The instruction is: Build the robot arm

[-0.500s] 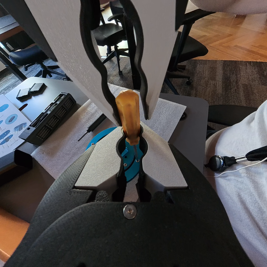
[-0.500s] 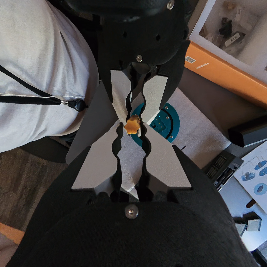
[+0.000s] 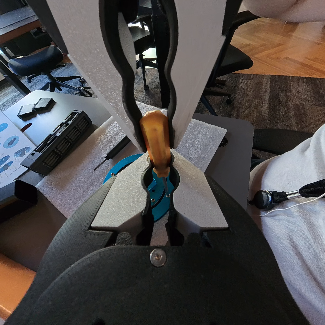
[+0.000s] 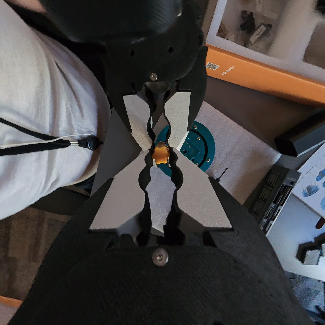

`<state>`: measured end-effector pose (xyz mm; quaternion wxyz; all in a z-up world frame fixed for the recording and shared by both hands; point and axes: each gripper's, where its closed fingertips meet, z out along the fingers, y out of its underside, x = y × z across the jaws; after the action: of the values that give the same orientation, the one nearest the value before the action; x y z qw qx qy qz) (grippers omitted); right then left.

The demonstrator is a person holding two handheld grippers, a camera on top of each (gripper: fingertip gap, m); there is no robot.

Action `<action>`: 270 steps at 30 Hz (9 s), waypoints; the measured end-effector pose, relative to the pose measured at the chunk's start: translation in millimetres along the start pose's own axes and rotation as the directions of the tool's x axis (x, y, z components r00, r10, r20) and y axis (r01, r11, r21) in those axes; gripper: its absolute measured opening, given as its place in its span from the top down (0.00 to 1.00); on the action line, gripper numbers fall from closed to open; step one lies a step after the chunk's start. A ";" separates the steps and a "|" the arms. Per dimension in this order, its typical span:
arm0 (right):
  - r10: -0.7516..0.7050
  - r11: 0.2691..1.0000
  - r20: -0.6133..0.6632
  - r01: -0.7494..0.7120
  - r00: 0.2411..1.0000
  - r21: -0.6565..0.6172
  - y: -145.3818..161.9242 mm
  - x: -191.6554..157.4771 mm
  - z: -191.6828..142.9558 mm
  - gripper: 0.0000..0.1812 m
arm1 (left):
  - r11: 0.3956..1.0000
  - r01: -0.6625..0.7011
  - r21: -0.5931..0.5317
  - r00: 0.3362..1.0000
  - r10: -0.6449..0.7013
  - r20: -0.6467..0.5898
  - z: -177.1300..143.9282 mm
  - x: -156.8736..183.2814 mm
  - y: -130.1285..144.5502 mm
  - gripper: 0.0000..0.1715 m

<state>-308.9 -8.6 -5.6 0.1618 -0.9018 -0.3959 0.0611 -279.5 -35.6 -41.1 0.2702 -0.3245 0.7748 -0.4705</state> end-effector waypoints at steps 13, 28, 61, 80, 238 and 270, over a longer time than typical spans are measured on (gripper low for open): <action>0.191 0.981 -0.088 -0.192 0.978 -0.007 6.2 0.9 -1.5 0.91 | 1.000 -0.003 -0.007 1.000 0.003 0.017 2.9 0.1 -1.0 0.93; 0.106 0.994 -0.222 -0.107 0.969 0.007 -13.6 30.9 -60.2 0.91 | 0.994 -0.111 -0.006 0.987 0.111 0.114 -19.9 -38.8 -52.6 0.94; -0.042 0.993 -0.077 0.034 0.996 -0.110 46.6 84.3 -12.8 0.90 | 0.994 -0.047 -0.102 0.993 0.057 0.102 47.0 -87.5 -5.7 0.94; 0.107 0.981 -0.015 -0.108 0.994 -0.159 37.9 92.4 -5.0 0.90 | 0.993 0.098 -0.068 0.988 -0.089 0.123 40.4 -95.1 -1.4 0.94; 0.552 0.712 0.020 -0.483 0.834 0.510 167.4 -5.1 52.2 0.85 | 0.915 0.280 -0.290 0.695 0.015 0.719 -153.1 -112.2 101.3 0.73; 0.665 -0.283 0.745 -0.907 0.047 0.311 228.1 410.2 57.2 1.00 | 0.928 0.235 -0.290 0.722 0.033 0.691 -149.2 -149.5 88.9 0.75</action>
<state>114.4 161.8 -129.7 0.3852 -0.7140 0.3825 0.4422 -313.5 191.0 -43.2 0.4465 -0.5610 0.6727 -0.1826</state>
